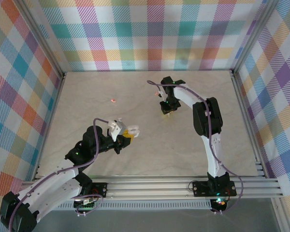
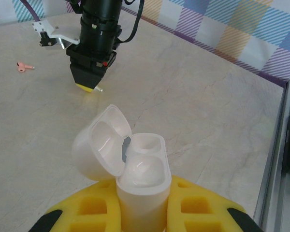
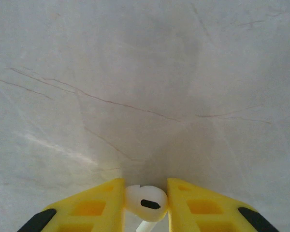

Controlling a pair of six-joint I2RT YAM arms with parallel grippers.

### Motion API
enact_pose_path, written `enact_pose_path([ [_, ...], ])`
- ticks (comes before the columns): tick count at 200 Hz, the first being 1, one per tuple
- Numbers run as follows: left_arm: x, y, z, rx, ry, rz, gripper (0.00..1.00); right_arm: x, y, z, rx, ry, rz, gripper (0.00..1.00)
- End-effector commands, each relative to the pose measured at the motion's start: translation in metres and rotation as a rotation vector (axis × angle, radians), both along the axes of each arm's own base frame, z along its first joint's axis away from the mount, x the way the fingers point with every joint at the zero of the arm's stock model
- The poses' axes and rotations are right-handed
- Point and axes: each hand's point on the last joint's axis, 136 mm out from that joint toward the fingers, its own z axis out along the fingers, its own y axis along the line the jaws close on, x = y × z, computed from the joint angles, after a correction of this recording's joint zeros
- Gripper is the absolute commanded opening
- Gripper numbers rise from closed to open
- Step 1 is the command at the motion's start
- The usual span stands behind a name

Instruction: Insert the wireless bluetooth earbuds into the charging case

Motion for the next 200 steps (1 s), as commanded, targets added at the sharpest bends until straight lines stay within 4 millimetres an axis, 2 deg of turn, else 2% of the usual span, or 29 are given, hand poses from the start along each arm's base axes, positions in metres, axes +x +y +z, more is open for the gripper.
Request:
enact_pose_path([
  [1,0.003,-0.007,0.012,-0.051,-0.046,-0.015,0.0,-0.008,0.015,0.033,0.111,-0.02,-0.054,0.25],
  [30,0.009,-0.015,0.023,-0.085,-0.089,-0.033,0.0,-0.011,0.02,0.068,0.192,-0.09,-0.078,0.23],
  [74,0.015,-0.021,0.033,-0.134,-0.146,-0.04,0.0,-0.027,0.027,0.128,0.363,-0.222,-0.099,0.21],
  [111,0.023,-0.025,0.049,-0.164,-0.171,-0.031,0.0,-0.052,0.043,0.179,0.493,-0.331,-0.047,0.2],
  [161,0.036,-0.038,0.069,-0.149,-0.205,-0.052,0.0,-0.084,0.072,0.264,0.624,-0.584,0.139,0.2],
  [200,0.04,-0.045,0.077,-0.222,-0.217,-0.064,0.0,-0.119,0.082,0.304,0.777,-0.727,0.229,0.19],
])
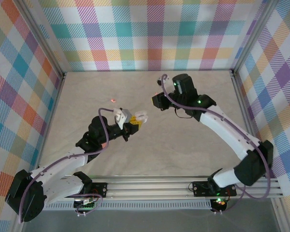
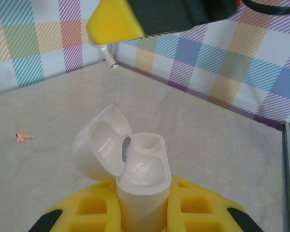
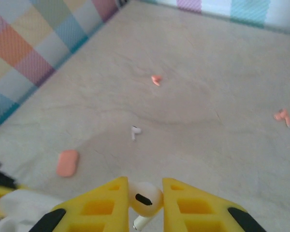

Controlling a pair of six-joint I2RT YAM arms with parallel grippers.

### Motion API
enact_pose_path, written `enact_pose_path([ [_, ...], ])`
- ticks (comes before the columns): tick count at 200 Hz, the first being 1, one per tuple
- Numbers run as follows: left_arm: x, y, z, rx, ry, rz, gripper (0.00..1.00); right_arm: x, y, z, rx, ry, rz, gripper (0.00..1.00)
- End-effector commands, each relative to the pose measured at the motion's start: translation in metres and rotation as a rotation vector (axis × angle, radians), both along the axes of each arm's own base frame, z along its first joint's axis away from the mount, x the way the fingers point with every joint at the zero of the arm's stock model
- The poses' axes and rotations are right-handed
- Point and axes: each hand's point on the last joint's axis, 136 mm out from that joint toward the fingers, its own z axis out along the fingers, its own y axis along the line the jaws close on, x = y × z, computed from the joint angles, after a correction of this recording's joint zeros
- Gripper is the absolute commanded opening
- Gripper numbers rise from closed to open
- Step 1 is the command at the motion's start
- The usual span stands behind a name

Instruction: Insert the wireless bluetooth earbuds into the charging case

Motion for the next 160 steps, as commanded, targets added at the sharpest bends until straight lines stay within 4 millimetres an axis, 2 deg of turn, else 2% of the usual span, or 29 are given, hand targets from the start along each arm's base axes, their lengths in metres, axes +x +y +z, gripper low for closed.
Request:
enact_pose_path([
  [1,-0.004,-0.007,0.027,-0.082,-0.075,-0.036,0.0,-0.013,0.008,0.035,0.115,-0.142,0.061,0.19],
  [23,-0.003,-0.006,0.034,-0.078,-0.098,-0.028,0.0,-0.03,0.009,0.049,0.177,-0.192,0.086,0.19],
  [50,-0.001,-0.005,0.039,-0.076,-0.11,-0.021,0.0,-0.045,0.014,0.057,0.213,-0.231,0.116,0.19],
  [113,-0.008,-0.001,0.048,-0.112,-0.159,-0.02,0.0,-0.067,0.037,0.052,0.205,-0.253,0.204,0.19],
  [160,-0.017,0.007,0.039,-0.09,-0.234,0.005,0.0,-0.069,0.04,0.04,0.162,-0.27,0.19,0.19],
])
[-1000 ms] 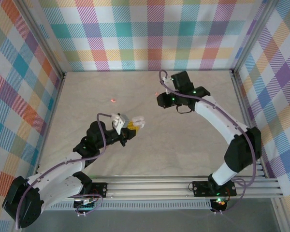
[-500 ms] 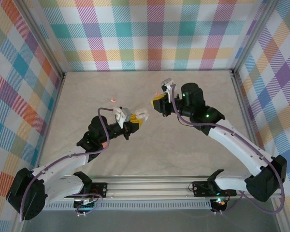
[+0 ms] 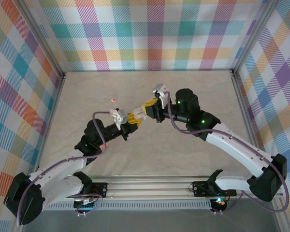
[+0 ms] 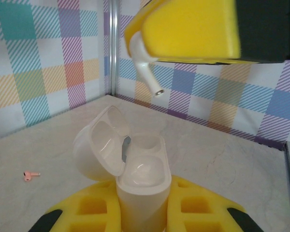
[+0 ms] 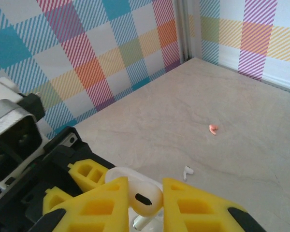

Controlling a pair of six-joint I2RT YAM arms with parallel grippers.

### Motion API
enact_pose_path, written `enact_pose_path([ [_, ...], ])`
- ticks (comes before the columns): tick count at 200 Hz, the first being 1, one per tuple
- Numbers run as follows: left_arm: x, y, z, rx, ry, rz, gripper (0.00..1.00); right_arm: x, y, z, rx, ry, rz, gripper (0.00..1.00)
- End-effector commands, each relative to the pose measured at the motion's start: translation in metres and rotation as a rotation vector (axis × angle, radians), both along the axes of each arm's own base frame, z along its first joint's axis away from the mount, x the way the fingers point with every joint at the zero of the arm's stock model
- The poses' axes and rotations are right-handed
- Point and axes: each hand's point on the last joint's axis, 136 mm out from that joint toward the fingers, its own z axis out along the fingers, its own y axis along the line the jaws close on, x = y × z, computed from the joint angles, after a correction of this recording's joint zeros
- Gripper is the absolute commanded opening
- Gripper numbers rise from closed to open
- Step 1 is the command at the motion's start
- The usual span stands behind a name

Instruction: Insert the wireless bluetooth earbuds into the charging case

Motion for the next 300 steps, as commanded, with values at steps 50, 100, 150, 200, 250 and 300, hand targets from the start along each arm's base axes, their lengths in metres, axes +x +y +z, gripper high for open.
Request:
enact_pose_path([
  [50,-0.012,0.007,0.015,-0.016,-0.108,0.024,0.0,-0.006,0.008,-0.003,-0.014,-0.071,0.008,0.19],
  [100,-0.013,0.012,0.019,-0.037,-0.089,0.041,0.0,-0.012,0.012,-0.013,-0.027,-0.066,0.028,0.19],
  [150,-0.017,0.016,0.023,-0.052,-0.08,0.045,0.0,-0.015,0.018,-0.019,-0.042,-0.099,0.058,0.19],
  [200,-0.017,0.021,0.026,-0.07,-0.068,0.069,0.0,-0.026,0.024,-0.026,-0.044,-0.118,0.123,0.21],
  [250,-0.014,0.02,0.026,-0.071,-0.063,0.073,0.0,-0.035,0.032,-0.042,-0.077,-0.088,0.199,0.24],
  [300,-0.012,0.018,0.026,-0.065,-0.06,0.072,0.0,-0.041,0.038,-0.05,-0.104,-0.06,0.255,0.25],
])
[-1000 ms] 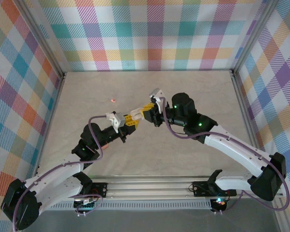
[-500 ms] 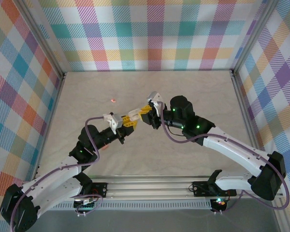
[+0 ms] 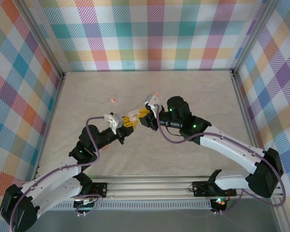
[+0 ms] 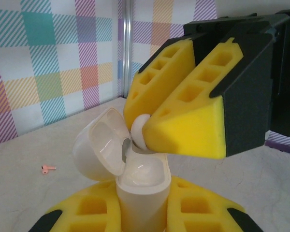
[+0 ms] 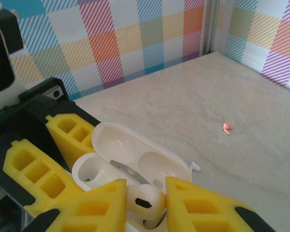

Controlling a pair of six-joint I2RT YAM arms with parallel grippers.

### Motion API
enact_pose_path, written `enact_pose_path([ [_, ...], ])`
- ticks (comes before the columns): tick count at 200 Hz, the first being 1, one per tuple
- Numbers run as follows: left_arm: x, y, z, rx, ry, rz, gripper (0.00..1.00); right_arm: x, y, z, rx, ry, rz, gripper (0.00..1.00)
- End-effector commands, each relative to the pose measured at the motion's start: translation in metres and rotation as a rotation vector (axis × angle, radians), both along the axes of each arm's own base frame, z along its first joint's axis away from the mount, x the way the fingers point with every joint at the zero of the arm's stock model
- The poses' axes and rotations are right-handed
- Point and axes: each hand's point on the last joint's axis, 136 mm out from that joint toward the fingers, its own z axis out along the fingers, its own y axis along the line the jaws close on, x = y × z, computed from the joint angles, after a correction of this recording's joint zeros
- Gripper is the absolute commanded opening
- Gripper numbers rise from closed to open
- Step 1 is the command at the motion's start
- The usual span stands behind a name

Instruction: Insert the wireless bluetooth earbuds into the charging case

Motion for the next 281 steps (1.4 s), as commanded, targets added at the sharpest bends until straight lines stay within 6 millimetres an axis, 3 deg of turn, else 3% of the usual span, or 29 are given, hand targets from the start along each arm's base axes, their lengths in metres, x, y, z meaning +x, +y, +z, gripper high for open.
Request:
enact_pose_path([
  [1,0.0,-0.001,0.023,-0.055,-0.059,0.002,0.0,-0.022,0.011,-0.009,-0.025,0.045,0.119,0.25],
  [63,0.003,-0.003,0.019,-0.043,-0.048,0.002,0.0,-0.02,0.009,-0.001,-0.027,0.073,0.095,0.43],
  [130,0.006,-0.011,0.008,-0.059,-0.008,-0.027,0.0,-0.02,0.003,0.047,0.09,0.214,0.114,0.62],
  [165,0.008,-0.013,0.008,-0.076,0.009,-0.033,0.0,-0.009,-0.007,0.058,0.141,0.324,0.094,0.62],
  [191,0.006,-0.011,0.01,-0.078,0.018,-0.034,0.0,0.008,-0.022,0.062,0.202,0.411,0.046,0.52],
  [210,0.004,-0.009,0.009,-0.053,0.031,-0.031,0.0,0.023,-0.031,0.048,0.178,0.445,-0.047,0.46],
  [241,-0.002,0.004,0.008,-0.003,0.041,0.012,0.0,0.049,-0.046,0.008,0.128,0.549,-0.208,0.42],
  [281,-0.018,0.022,0.0,0.062,0.061,0.038,0.0,0.069,-0.036,-0.048,0.022,0.652,-0.254,0.35],
])
